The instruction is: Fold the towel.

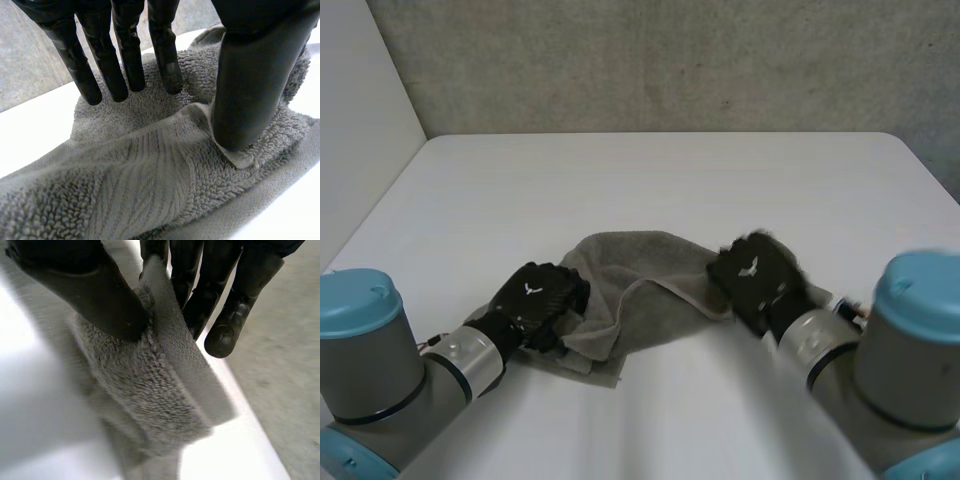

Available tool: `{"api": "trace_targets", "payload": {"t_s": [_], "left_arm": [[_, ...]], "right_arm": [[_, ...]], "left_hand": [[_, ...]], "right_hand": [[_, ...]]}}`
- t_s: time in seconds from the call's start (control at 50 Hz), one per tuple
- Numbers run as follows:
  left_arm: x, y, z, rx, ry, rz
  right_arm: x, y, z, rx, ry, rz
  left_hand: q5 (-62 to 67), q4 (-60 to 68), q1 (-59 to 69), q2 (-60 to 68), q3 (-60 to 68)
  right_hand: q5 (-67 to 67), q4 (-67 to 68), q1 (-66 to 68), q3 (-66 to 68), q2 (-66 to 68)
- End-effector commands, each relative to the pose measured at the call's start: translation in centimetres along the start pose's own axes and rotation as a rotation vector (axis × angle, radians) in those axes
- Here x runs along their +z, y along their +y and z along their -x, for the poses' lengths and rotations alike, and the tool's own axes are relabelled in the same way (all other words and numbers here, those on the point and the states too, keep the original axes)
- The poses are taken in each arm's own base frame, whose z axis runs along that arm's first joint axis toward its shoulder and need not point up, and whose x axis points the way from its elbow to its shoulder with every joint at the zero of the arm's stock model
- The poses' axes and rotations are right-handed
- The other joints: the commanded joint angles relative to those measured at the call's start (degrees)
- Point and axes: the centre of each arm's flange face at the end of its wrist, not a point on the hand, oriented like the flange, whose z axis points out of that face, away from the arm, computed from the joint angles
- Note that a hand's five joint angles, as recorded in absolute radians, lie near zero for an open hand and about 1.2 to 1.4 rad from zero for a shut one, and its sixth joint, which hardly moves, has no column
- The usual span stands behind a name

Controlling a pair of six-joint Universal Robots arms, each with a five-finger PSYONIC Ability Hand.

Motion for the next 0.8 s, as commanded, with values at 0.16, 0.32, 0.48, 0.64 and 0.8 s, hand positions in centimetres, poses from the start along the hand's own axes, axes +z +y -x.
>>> {"api": "trace_targets", "payload": {"t_s": [0.16, 0.32, 0.48, 0.64, 0.8], "left_arm": [[0.6, -0.7, 0.0, 0.015, 0.007, -0.028], [0.6, -0.9, -2.0, 0.036, 0.071, -0.051], [-0.1, -0.3, -3.5, 0.033, 0.151, -0.034], [0.0, -0.2, -3.2, 0.029, 0.137, -0.027], [0.2, -1.3, -2.7, 0.037, 0.13, -0.062]], "right_arm": [[-1.8, -2.0, -10.0, 0.335, 0.158, -0.063], [-2.2, -0.6, -8.9, 0.355, 0.127, -0.004], [-2.4, 0.1, -10.8, 0.363, 0.192, 0.008], [-2.9, 0.0, -12.1, 0.362, 0.228, 0.011], [-3.3, -0.4, -12.0, 0.374, 0.189, 0.043]], "left_hand": [[-1.4, -3.1, -2.0, -2.9, -2.9], [-2.7, -4.5, -3.3, -4.2, -4.2], [-0.8, -2.6, -1.5, -2.4, -2.4], [27.3, 25.6, 26.7, 25.8, 25.8], [46.7, 45.0, 46.1, 45.2, 45.2]], "right_hand": [[3.2, 3.9, 3.8, 5.3, 4.4], [3.2, 3.9, 3.8, 5.3, 4.4], [3.2, 3.9, 3.8, 5.3, 4.4], [3.2, 3.9, 3.8, 5.3, 4.4], [3.2, 3.9, 3.8, 5.3, 4.4]]}}
